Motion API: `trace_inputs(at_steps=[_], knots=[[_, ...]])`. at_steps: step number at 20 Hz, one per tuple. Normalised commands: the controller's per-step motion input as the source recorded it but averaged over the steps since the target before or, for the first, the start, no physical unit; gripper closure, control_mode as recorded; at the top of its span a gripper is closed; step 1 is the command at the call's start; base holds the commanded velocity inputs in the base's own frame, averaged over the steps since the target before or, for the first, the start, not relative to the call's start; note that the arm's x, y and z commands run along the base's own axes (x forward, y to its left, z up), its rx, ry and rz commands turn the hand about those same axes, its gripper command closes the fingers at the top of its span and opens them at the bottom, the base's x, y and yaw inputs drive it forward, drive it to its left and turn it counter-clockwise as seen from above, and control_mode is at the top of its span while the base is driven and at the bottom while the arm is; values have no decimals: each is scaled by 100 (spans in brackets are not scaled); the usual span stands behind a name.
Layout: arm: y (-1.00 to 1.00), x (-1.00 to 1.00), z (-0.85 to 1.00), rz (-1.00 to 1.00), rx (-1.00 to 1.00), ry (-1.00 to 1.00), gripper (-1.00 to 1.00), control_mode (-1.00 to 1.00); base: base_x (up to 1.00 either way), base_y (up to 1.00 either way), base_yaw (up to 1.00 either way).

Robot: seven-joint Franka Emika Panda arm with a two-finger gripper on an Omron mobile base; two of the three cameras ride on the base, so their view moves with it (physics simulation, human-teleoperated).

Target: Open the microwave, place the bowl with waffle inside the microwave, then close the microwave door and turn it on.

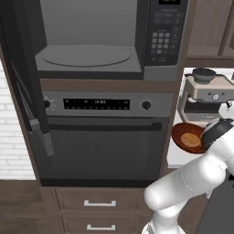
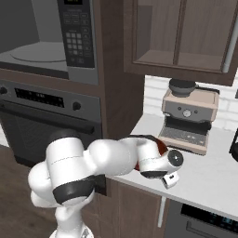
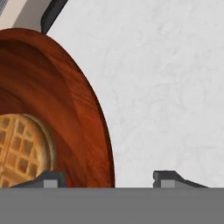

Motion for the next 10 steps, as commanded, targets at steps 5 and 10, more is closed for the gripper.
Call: trace_inputs(at_steps=[5,10], knots=[[9,0,-14,0,0,0,100,-100,0,0,0],[14,0,-15,0,0,0,100,-100,0,0,0]])
